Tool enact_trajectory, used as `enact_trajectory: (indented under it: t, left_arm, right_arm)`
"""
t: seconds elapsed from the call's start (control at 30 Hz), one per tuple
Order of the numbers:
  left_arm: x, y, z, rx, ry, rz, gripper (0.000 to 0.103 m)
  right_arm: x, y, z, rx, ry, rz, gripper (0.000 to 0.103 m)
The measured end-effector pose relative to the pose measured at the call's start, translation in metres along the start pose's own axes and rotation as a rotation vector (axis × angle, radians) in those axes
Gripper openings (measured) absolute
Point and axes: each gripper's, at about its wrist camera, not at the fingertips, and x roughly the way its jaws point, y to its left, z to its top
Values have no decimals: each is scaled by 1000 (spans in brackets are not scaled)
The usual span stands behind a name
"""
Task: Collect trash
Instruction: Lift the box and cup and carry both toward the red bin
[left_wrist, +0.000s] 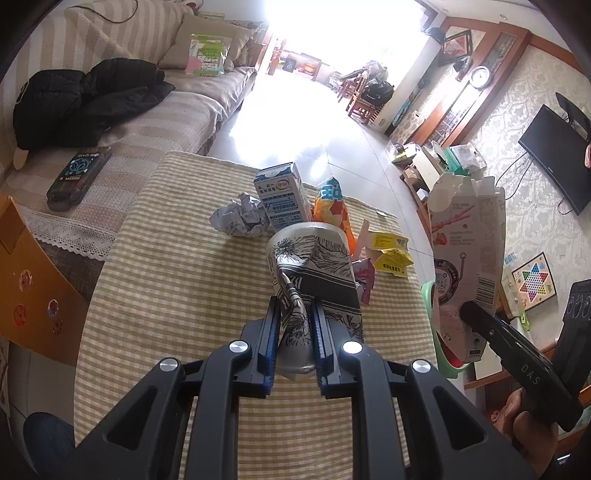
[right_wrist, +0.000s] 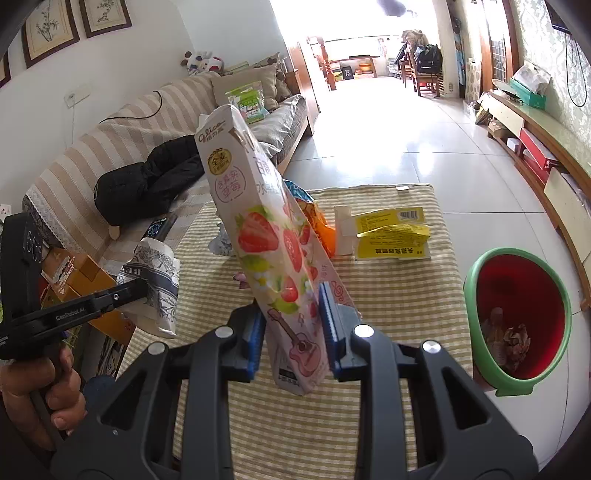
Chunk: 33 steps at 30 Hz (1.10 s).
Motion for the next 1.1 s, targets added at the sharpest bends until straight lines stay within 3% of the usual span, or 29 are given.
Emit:
enact_trajectory:
  t: [0.33,0.67,1.1]
  left_arm:
    - [4,-21,-1,33,7,-3,14]
    - [15,-65,5,111,18,-37,14]
    - [53,-165,8,251,74,-161,14]
  right_arm:
    - [1,-23,-6,51,-2,1,27]
    - [-6,-55,-7,120,-27,-2,27]
    - [-47,-153,-16,274,-99,-116,27]
